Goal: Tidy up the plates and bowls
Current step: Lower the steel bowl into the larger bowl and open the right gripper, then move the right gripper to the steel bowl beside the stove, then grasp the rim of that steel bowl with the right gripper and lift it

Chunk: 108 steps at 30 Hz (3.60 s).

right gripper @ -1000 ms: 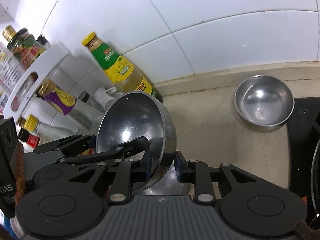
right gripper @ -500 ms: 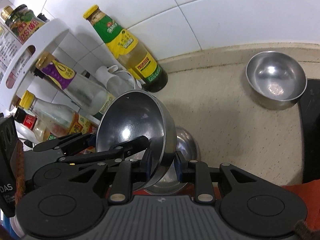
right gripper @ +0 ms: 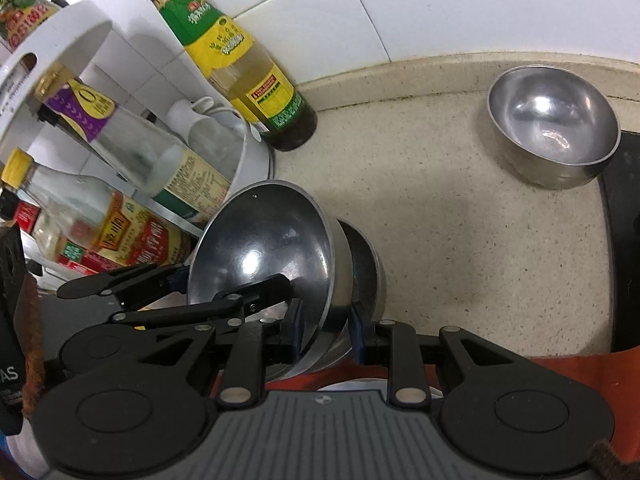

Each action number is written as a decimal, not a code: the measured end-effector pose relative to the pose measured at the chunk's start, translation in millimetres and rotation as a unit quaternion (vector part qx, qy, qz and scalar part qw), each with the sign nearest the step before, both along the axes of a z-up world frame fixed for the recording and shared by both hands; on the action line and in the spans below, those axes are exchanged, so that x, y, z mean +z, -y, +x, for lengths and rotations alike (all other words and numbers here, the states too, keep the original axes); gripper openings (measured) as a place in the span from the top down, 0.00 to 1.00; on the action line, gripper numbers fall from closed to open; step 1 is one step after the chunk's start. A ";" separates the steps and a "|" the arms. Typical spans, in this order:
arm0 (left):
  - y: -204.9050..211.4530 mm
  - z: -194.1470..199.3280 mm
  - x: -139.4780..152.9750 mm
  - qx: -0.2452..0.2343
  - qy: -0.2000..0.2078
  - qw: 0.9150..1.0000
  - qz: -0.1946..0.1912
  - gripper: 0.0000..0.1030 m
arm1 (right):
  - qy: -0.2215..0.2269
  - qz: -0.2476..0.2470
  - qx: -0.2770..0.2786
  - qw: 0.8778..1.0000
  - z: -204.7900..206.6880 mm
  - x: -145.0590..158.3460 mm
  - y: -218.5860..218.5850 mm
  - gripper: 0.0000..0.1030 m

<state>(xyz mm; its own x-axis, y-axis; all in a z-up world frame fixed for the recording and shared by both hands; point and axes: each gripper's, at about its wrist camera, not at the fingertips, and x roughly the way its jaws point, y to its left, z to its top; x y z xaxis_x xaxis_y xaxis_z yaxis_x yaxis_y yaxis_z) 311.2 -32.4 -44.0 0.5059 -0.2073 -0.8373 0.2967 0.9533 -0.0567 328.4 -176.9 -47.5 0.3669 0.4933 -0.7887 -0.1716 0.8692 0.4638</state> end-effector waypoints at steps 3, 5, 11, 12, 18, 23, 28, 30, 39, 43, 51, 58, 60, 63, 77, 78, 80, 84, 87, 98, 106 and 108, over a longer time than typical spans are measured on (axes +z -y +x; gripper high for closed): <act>0.7 -0.4 -2.7 0.001 0.003 1.000 0.007 0.44 | 0.002 -0.007 0.002 1.000 0.2 -1.0 -0.5 0.76; 0.5 0.4 -3.1 0.002 0.003 1.000 0.009 0.43 | 0.007 -0.012 0.002 1.000 1.1 0.1 -0.4 0.75; -0.2 0.8 -4.3 0.001 0.000 1.000 0.011 0.40 | 0.025 -0.036 -0.001 0.999 1.1 4.4 0.4 0.70; 0.0 0.7 -4.2 0.001 0.000 1.000 0.011 0.39 | 0.028 -0.040 -0.002 0.999 0.9 4.6 1.0 0.70; 1.0 -1.5 1.1 0.001 0.007 1.000 0.012 0.35 | 0.034 -0.048 -0.010 0.998 -0.6 6.3 6.4 0.69; 5.5 -2.7 9.2 -0.005 0.020 1.000 0.015 0.30 | 0.039 -0.043 -0.020 0.998 -1.9 11.0 17.3 0.67; 16.1 -3.7 16.6 -0.016 0.034 0.999 0.027 0.21 | 0.043 -0.034 -0.028 0.998 -2.9 16.1 28.1 0.64; 20.7 -3.2 20.2 -0.020 0.041 0.999 0.030 0.18 | 0.051 -0.033 -0.034 0.998 -3.9 20.9 32.7 0.64; 45.8 3.7 30.1 -0.042 0.056 0.997 0.041 0.17 | 0.077 -0.041 -0.072 0.994 -0.7 40.4 66.3 0.64; 59.6 10.5 36.2 -0.056 0.064 0.995 0.048 0.16 | 0.088 -0.051 -0.089 0.991 3.7 49.1 84.9 0.64; 91.8 29.4 40.0 -0.079 0.074 0.992 0.062 0.13 | 0.093 -0.068 -0.113 0.987 18.5 51.1 116.1 0.63; 114.9 45.7 34.2 -0.096 0.070 0.990 0.075 0.11 | 0.087 -0.069 -0.126 0.986 34.8 44.2 135.2 0.62; 119.8 52.5 33.9 -0.099 0.069 0.990 0.077 0.10 | 0.086 -0.068 -0.129 0.986 39.6 43.1 138.3 0.62; 125.9 61.9 32.4 -0.104 0.068 0.989 0.080 0.09 | 0.083 -0.067 -0.132 0.985 46.7 40.1 142.7 0.62; 151.2 99.2 7.1 -0.125 0.035 0.988 0.085 0.09 | 0.053 -0.083 -0.145 0.985 76.2 15.9 157.8 0.59; 152.4 100.9 5.7 -0.126 0.034 0.988 0.086 0.09 | 0.050 -0.084 -0.145 0.985 78.4 13.8 158.7 0.58; 154.8 105.1 1.7 -0.128 0.030 0.987 0.088 0.09 | 0.045 -0.084 -0.147 0.984 81.8 10.2 160.4 0.58; 157.5 111.3 -2.3 -0.127 0.030 0.988 0.087 0.04 | 0.038 -0.083 -0.147 0.985 88.5 3.9 160.7 0.58; 160.6 116.6 -2.8 -0.129 0.028 0.987 0.087 0.04 | 0.035 -0.082 -0.145 0.985 94.0 0.5 159.3 0.57; 167.4 132.5 -20.3 -0.127 -0.001 0.989 0.078 0.04 | 0.022 -0.070 -0.140 0.987 111.2 -11.8 160.0 0.58; 168.1 135.0 -29.4 -0.135 -0.019 0.988 0.073 0.20 | 0.017 -0.057 -0.121 0.991 113.9 -12.3 152.8 0.56; 167.0 135.2 -32.1 -0.136 -0.024 0.988 0.073 0.24 | 0.017 -0.053 -0.115 0.992 112.6 -12.1 148.5 0.56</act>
<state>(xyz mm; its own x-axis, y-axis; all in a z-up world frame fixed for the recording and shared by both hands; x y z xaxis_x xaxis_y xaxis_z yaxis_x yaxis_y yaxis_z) 446.4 -199.4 -76.1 0.4078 -0.2051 -0.8897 0.5433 0.8377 0.0559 441.0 -325.4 -59.6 0.4865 0.3091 -0.8172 0.0226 0.9306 0.3654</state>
